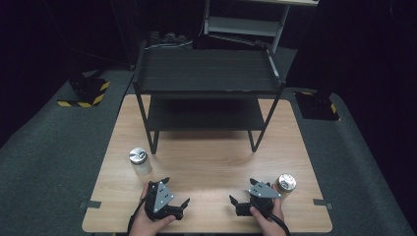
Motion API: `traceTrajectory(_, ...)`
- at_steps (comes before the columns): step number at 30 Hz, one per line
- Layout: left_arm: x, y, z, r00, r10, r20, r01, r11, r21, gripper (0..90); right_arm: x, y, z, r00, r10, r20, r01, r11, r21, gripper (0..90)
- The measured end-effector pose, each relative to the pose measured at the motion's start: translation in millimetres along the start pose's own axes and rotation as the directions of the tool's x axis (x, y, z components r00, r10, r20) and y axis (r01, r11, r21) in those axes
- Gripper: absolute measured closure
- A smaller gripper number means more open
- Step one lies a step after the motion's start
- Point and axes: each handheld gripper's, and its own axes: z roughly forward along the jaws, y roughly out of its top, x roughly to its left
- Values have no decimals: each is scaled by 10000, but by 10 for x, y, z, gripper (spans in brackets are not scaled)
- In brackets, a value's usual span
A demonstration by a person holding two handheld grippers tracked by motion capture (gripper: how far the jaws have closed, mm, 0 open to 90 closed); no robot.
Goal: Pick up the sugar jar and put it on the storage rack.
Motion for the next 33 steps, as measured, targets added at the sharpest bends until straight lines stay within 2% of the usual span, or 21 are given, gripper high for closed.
traceTrajectory(5, 46, -19, -9, 9995, -283, 109, 284, 9996, -78, 13, -4, -28, -12, 10000, 64, 5, -64, 9999, -156, 7)
traceTrajectory(16, 44, -70, -80, 9993, -347, 165, 355, 9983, -462, 13, 28, -29, -16, 9999, 1, 124, 1, 9999, -151, 7)
traceTrajectory(20, 41, -51, -139, 9992, -400, 28, 401, 9968, -688, 12, 26, -34, -19, 9998, 126, 170, -123, 9998, -179, 7)
traceTrajectory(26, 61, -20, -185, 9989, -450, -91, 441, 9956, -828, 10, 42, -42, -24, 9997, 60, 228, -55, 9997, -219, 7)
traceTrajectory(33, 121, 40, -332, 9971, -542, -540, 479, 9925, -1123, 10, 52, -58, -31, 9994, 127, 314, -117, 9995, -306, 7)
